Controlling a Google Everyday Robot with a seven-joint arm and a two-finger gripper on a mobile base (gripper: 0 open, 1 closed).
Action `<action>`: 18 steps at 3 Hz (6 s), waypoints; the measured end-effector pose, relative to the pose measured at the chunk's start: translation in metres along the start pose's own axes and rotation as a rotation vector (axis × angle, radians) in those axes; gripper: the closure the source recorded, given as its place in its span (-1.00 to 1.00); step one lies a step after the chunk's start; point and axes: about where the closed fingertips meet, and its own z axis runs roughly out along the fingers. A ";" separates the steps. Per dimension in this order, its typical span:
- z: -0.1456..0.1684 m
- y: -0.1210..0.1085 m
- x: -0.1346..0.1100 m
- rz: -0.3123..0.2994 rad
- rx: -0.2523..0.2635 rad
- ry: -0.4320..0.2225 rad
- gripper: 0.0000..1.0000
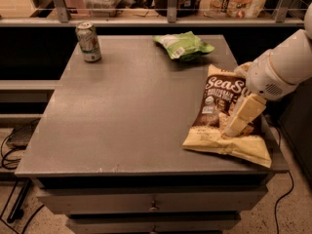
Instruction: Move brown chip bag near 7up can
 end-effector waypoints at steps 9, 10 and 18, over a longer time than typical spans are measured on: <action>0.008 -0.007 0.004 0.024 -0.022 0.015 0.17; 0.008 -0.007 0.004 0.024 -0.022 0.015 -0.30; 0.026 -0.026 -0.068 0.058 0.047 -0.137 0.99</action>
Offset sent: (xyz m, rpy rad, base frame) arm 0.0194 -0.0005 -0.0294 0.0024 0.0665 -0.0084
